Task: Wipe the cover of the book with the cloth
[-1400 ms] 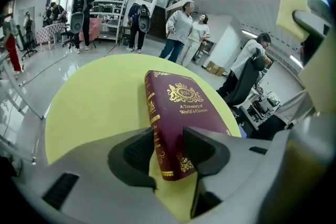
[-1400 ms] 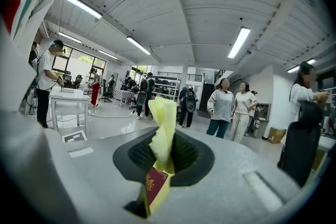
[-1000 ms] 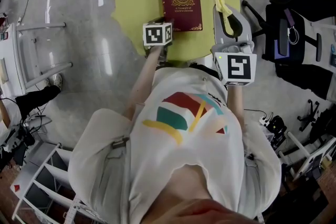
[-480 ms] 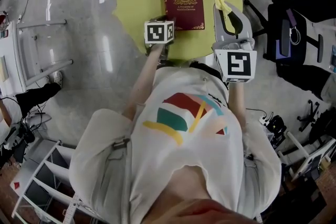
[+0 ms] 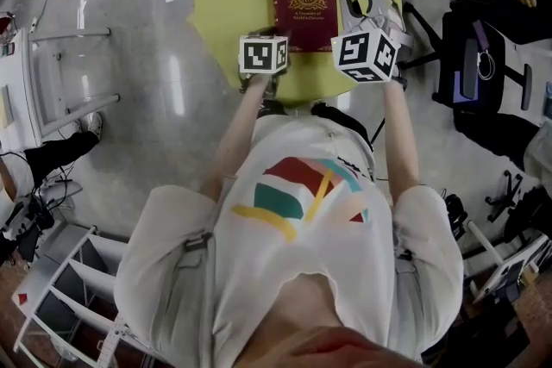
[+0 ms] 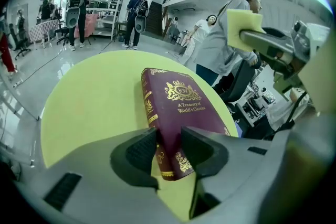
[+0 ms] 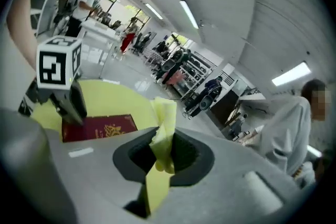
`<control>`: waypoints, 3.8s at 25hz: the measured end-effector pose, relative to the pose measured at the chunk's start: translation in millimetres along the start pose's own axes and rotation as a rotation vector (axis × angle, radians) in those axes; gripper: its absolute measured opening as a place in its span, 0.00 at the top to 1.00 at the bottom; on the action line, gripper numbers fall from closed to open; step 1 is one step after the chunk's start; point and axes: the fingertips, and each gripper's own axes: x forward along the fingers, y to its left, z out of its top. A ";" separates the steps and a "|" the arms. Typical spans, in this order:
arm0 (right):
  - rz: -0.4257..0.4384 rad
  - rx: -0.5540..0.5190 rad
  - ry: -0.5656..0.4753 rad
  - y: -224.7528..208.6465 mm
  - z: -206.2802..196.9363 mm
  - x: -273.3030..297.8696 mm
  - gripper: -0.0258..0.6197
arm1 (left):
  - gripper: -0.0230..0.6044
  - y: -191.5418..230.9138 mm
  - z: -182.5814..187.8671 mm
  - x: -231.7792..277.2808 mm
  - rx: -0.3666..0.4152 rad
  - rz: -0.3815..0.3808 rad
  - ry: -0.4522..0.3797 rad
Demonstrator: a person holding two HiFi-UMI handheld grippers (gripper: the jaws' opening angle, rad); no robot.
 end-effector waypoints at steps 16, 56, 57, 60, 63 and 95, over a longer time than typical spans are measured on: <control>0.254 -0.362 0.286 63.9 -73.1 118.9 0.91 | 0.72 1.1 -1.3 -0.5 -0.033 -0.011 -0.001; 0.408 -0.442 0.409 139.3 -94.4 70.7 0.91 | 0.72 3.1 -0.2 0.8 -0.029 -0.032 -0.014; 0.412 -0.441 0.411 142.1 -95.3 66.5 0.91 | 0.72 3.2 0.1 0.9 -0.029 -0.032 -0.015; 0.432 -0.441 0.420 150.6 -99.0 53.7 0.91 | 0.72 3.5 -0.3 1.6 -0.032 -0.035 -0.015; 0.451 -0.426 0.430 157.7 -102.3 39.7 0.91 | 0.72 2.9 0.1 1.3 -0.031 -0.037 -0.017; 0.532 -0.253 0.444 171.1 -100.5 -23.3 0.91 | 0.72 -3.1 2.0 -6.6 -0.051 -0.095 -0.055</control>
